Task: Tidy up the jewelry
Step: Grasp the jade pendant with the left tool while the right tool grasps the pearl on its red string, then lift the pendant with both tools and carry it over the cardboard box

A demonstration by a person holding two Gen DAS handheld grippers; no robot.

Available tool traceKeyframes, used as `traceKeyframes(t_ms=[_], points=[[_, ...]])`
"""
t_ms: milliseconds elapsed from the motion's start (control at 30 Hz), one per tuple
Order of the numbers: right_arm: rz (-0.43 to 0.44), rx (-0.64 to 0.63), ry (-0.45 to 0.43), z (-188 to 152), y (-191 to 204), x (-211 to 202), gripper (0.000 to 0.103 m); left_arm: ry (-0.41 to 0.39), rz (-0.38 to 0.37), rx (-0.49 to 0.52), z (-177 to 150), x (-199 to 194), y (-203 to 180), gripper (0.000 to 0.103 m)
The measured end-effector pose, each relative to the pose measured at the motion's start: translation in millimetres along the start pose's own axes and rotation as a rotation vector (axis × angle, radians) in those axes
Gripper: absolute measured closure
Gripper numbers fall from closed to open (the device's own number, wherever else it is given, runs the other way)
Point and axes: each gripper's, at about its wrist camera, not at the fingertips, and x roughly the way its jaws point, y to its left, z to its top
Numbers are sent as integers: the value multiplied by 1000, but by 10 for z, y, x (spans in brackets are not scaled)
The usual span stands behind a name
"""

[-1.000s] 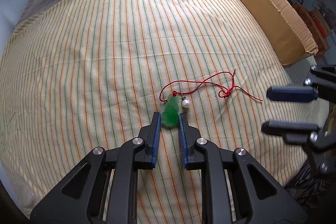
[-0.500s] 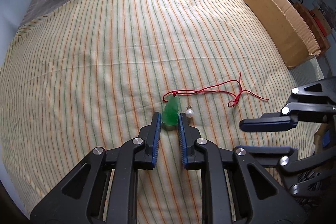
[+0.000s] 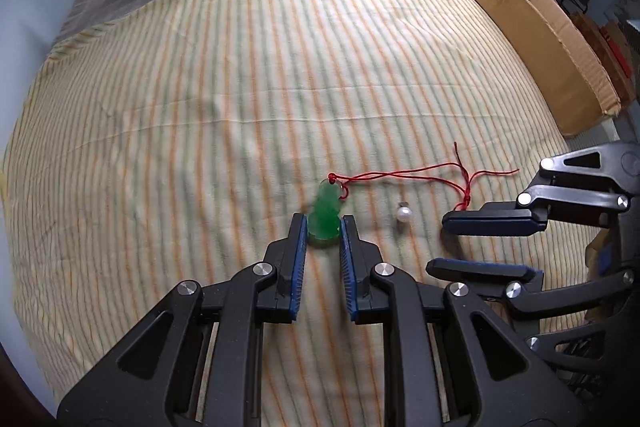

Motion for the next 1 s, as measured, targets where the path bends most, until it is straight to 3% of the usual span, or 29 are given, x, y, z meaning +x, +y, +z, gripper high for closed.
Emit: traceKeyframes(t_ms=[567,667,833,1000], points=[[-106,-47,-8,251,121,184,79,-3,-5,-58,-51,-59,242,87],[-132,-73,-3,229,166,192,81,-3,-5,-61,-65,-58,261,87],[-136,-76,-7,202,175,164,95,-4,-1,-59,-62,-58,245,88],[-126,-60,-17,168,138,92,95,-21,-2,-63,-36,-103,229,88]])
